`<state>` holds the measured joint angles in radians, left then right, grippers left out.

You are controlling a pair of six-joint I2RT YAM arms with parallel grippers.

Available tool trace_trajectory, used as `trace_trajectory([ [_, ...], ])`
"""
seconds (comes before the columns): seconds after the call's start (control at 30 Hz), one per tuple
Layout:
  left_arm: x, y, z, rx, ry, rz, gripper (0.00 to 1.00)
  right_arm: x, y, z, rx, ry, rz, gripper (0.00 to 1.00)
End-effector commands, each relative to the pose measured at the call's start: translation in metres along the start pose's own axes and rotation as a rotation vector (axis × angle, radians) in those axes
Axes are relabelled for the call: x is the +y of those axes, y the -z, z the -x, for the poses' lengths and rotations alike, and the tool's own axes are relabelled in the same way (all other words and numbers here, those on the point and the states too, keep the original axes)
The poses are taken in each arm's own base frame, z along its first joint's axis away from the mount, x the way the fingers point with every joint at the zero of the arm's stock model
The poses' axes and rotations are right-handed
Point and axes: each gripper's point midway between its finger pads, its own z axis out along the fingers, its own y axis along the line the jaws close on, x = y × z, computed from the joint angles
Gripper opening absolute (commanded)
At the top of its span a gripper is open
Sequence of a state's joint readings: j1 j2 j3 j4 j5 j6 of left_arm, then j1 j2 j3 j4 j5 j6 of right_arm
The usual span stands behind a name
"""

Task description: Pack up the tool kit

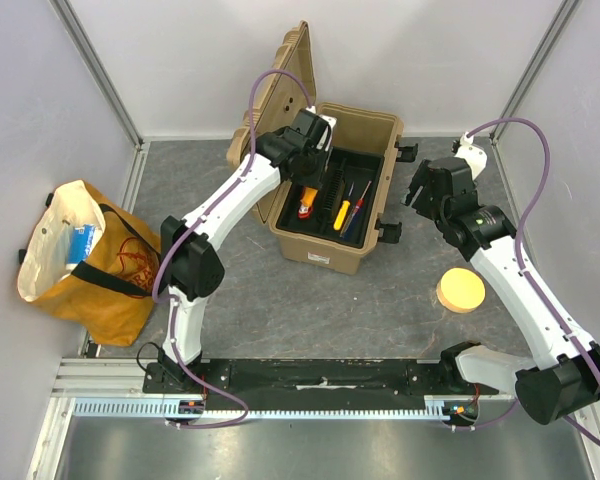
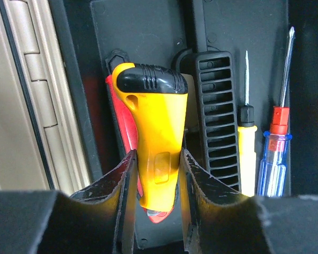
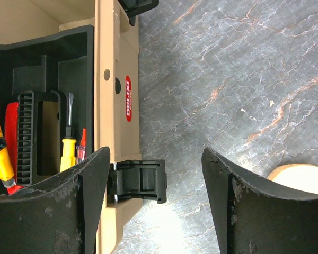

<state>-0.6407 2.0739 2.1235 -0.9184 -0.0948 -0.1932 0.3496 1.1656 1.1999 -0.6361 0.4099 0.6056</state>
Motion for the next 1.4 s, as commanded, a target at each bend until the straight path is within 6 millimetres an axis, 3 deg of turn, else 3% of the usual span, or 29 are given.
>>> trace_trajectory([
  [0.0, -0.009, 0.006, 0.019, -0.058, 0.038, -0.031, 0.39, -0.001, 0.006, 0.014, -0.056, -0.025, 0.007, 0.77],
  [0.2, -0.011, 0.017, 0.031, -0.096, 0.038, -0.045, 0.51, -0.001, 0.006, 0.013, -0.054, -0.023, 0.005, 0.77],
  [0.37, -0.012, 0.027, 0.037, -0.117, 0.046, -0.053, 0.53, -0.002, 0.006, 0.012, -0.052, -0.022, 0.002, 0.77],
  [0.47, -0.015, 0.044, 0.050, -0.162, 0.048, -0.071, 0.54, -0.003, 0.005, 0.013, -0.052, -0.021, 0.001, 0.77],
  [0.6, -0.023, 0.086, 0.077, -0.264, 0.045, -0.130, 0.55, -0.002, 0.005, 0.013, -0.052, -0.018, 0.001, 0.77],
  [0.83, -0.033, 0.184, 0.129, -0.538, 0.002, -0.238, 0.55, -0.001, 0.004, 0.015, -0.051, -0.017, 0.002, 0.77],
  [1.07, 0.043, 0.240, 0.155, -0.800, 0.162, 0.042, 0.56, 0.003, 0.006, 0.017, -0.050, -0.027, 0.020, 0.77],
  [1.27, 0.089, 0.255, 0.155, -0.831, 0.303, 0.057, 0.57, 0.001, 0.008, 0.019, -0.057, -0.028, 0.018, 0.77],
  [1.37, 0.108, 0.244, 0.145, -0.782, 0.401, 0.017, 0.57, 0.001, 0.006, 0.016, -0.050, -0.028, 0.015, 0.77],
])
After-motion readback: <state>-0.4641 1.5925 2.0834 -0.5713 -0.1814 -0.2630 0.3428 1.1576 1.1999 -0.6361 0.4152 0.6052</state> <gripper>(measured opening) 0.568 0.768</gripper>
